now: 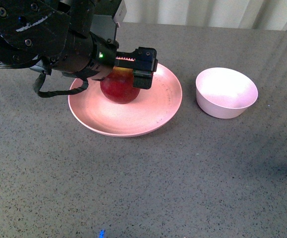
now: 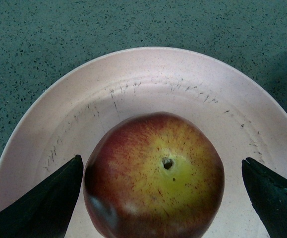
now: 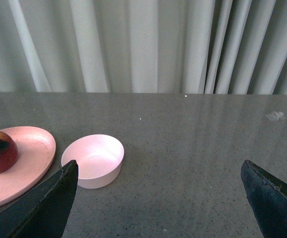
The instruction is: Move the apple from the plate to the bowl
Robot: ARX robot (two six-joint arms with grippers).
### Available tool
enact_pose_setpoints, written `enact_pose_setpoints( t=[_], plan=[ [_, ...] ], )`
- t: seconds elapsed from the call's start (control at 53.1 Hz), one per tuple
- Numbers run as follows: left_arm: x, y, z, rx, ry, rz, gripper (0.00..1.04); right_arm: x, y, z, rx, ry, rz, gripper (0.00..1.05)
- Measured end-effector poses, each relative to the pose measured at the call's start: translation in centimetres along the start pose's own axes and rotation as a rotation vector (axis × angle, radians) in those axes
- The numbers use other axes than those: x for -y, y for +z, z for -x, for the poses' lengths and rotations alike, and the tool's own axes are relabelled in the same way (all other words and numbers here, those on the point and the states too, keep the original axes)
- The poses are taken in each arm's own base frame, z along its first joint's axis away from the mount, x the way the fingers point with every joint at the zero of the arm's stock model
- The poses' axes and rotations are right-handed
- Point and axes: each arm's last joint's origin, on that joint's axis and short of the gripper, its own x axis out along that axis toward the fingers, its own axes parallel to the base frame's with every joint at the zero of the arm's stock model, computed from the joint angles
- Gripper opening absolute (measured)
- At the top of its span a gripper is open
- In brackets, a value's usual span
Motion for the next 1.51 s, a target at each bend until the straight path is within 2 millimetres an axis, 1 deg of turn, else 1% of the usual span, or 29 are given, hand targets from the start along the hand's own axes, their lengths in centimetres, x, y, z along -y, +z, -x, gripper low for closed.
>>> enact_pose_setpoints(
  t=[0.132, 0.151, 0.226, 0.302, 0.49, 0.603, 0.716, 0.792, 0.867, 0.886, 1.018, 1.112, 1.244, 1.357, 1.508],
  plan=[
    [0.0, 0.0, -0.4, -0.010, 0.008, -0.008, 0.96, 0.0, 0.0, 0.0, 0.000, 0.000, 0.000, 0.96],
    [-0.1, -0.1, -0.5, -0.012, 0.009, -0.011, 0.94, 0.0, 0.0, 0.0, 0.000, 0.000, 0.000, 0.96],
    [-0.1, -0.2, -0.6, -0.014, 0.020, -0.024, 0.81, 0.0, 0.0, 0.0, 0.000, 0.000, 0.000, 0.96],
    [0.0, -0.2, -0.5, -0.011, 0.030, -0.045, 0.75, 0.0, 0.0, 0.0, 0.000, 0.000, 0.000, 0.96],
    [0.0, 0.1, -0.2, -0.011, 0.027, -0.059, 0.73, 0.0, 0.0, 0.0, 0.000, 0.000, 0.000, 0.96],
    [0.4, 1.0, 0.2, 0.000, 0.010, -0.063, 0.72, 0.0, 0.0, 0.0, 0.000, 0.000, 0.000, 0.96],
    [1.8, 3.5, 1.0, 0.055, -0.028, -0.075, 0.72, 0.0, 0.0, 0.0, 0.000, 0.000, 0.000, 0.96],
    [2.8, 4.7, 1.3, 0.084, -0.046, -0.085, 0.72, 0.0, 0.0, 0.0, 0.000, 0.000, 0.000, 0.96],
    [4.1, 5.8, 1.6, 0.112, -0.071, -0.100, 0.72, 0.0, 0.0, 0.0, 0.000, 0.000, 0.000, 0.96],
    [4.8, 6.3, 1.7, 0.122, -0.084, -0.108, 0.72, 0.0, 0.0, 0.0, 0.000, 0.000, 0.000, 0.96],
    [7.6, 7.3, 1.6, 0.136, -0.131, -0.139, 0.72, 0.0, 0.0, 0.0, 0.000, 0.000, 0.000, 0.96],
    [9.3, 7.2, 0.9, 0.122, -0.156, -0.152, 0.72, 0.0, 0.0, 0.0, 0.000, 0.000, 0.000, 0.96],
    [11.2, 6.0, -0.3, 0.083, -0.180, -0.152, 0.72, 0.0, 0.0, 0.0, 0.000, 0.000, 0.000, 0.96],
    [12.3, 5.3, -0.9, 0.061, -0.197, -0.153, 0.72, 0.0, 0.0, 0.0, 0.000, 0.000, 0.000, 0.96],
    [13.4, 4.8, -1.5, 0.051, -0.215, -0.154, 0.72, 0.0, 0.0, 0.0, 0.000, 0.000, 0.000, 0.96]
  ],
)
